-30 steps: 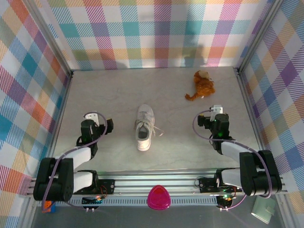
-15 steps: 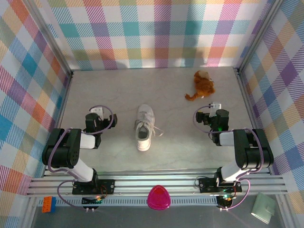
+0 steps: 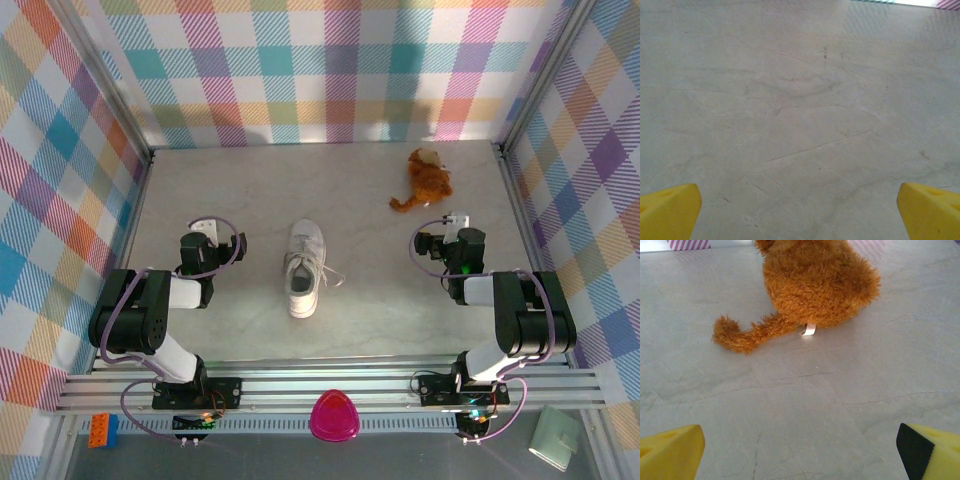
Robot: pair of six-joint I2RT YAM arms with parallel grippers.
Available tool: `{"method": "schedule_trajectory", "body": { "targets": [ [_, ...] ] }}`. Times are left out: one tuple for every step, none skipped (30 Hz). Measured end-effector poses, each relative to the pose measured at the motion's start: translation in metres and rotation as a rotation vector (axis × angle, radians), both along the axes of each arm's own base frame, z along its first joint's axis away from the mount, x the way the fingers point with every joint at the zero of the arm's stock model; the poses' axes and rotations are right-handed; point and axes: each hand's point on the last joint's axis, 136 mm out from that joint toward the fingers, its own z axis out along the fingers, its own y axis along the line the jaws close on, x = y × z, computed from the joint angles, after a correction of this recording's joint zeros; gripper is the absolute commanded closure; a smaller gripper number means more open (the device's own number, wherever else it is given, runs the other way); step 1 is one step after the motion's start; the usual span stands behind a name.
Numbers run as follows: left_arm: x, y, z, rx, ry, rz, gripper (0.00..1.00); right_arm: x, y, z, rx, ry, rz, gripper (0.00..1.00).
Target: Tie the shoes
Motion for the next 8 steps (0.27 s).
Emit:
{"method": "schedule_trajectory", "body": {
  "targets": [
    [0.0000, 0.0000, 0.0000, 0.000, 0.000, 0.000, 0.00, 0.0000, 0.0004, 0.0000, 0.001, 0.000, 0.002, 0.01],
    [0.0000, -0.0001, 0.0000, 0.000, 0.000, 0.000, 0.00, 0.0001, 0.0005, 0.0002, 0.001, 0.000, 0.003, 0.01],
    [0.0000, 0.0000, 0.0000, 0.000, 0.000, 0.000, 0.00, 0.0001, 0.0007, 0.0002, 0.002, 0.000, 0.003, 0.01],
    [0.0000, -0.0001, -0.0001, 0.000, 0.000, 0.000, 0.00, 0.0000, 0.0010, 0.0002, 0.002, 0.000, 0.006, 0.01],
    [-0.0002, 0.0000, -0.0002, 0.000, 0.001, 0.000, 0.00, 0.0000, 0.0011, 0.0002, 0.003, 0.000, 0.006, 0.01],
    [0.0000, 0.0000, -0.0001, 0.000, 0.000, 0.000, 0.00, 0.0000, 0.0012, 0.0002, 0.003, 0.000, 0.006, 0.01],
    [-0.0002, 0.0000, -0.0002, 0.000, 0.001, 0.000, 0.00, 0.0000, 0.0012, 0.0002, 0.003, 0.000, 0.006, 0.01],
    [0.0000, -0.0002, -0.0001, 0.000, 0.000, 0.000, 0.00, 0.0000, 0.0012, 0.0002, 0.003, 0.000, 0.006, 0.01]
  ]
}}
